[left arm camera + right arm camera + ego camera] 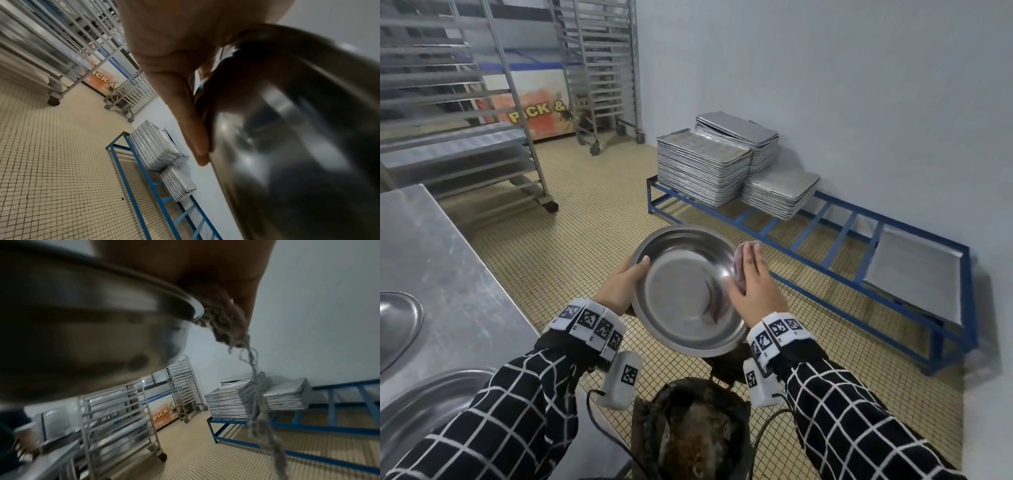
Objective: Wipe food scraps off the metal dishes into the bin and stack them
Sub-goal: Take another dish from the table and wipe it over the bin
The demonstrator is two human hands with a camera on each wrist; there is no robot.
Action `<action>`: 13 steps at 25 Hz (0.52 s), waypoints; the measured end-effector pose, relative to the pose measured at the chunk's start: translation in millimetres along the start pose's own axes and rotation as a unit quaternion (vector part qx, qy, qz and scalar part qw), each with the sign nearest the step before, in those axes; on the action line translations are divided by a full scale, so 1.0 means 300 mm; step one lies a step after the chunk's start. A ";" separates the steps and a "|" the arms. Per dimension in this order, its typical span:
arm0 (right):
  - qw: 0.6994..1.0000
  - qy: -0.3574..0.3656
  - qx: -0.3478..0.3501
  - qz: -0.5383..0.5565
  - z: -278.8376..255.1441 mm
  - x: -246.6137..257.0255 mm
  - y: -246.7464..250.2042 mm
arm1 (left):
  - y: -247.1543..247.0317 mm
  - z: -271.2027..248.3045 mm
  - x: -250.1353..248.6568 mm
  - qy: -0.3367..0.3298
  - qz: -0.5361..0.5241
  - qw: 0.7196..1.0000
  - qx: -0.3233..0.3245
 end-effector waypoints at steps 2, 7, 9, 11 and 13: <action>0.994 -0.028 -0.011 0.106 0.005 -0.018 0.029 | 0.006 0.003 0.014 0.022 0.000 0.999 0.029; 0.982 -0.046 -0.059 0.175 0.005 -0.037 0.055 | 0.007 -0.003 0.010 0.043 0.011 0.998 0.037; 0.968 -0.080 -0.099 0.218 0.006 -0.047 0.059 | 0.005 -0.002 -0.002 0.019 0.010 0.999 0.043; 0.951 -0.119 -0.142 0.248 0.006 -0.053 0.063 | 0.001 -0.004 -0.021 -0.015 -0.007 0.999 0.032; 0.927 -0.154 -0.189 0.283 0.001 -0.052 0.066 | -0.013 -0.017 -0.044 -0.051 -0.021 0.998 0.025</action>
Point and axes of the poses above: each hand's wrist, its own z-axis towards the middle knuckle, its own y-axis out of the back of the hand, x = y × z, the point moved 4 cm from there along z, towards the middle knuckle, and after that the axes turned 3 degrees about y, right-handed, at the moved point
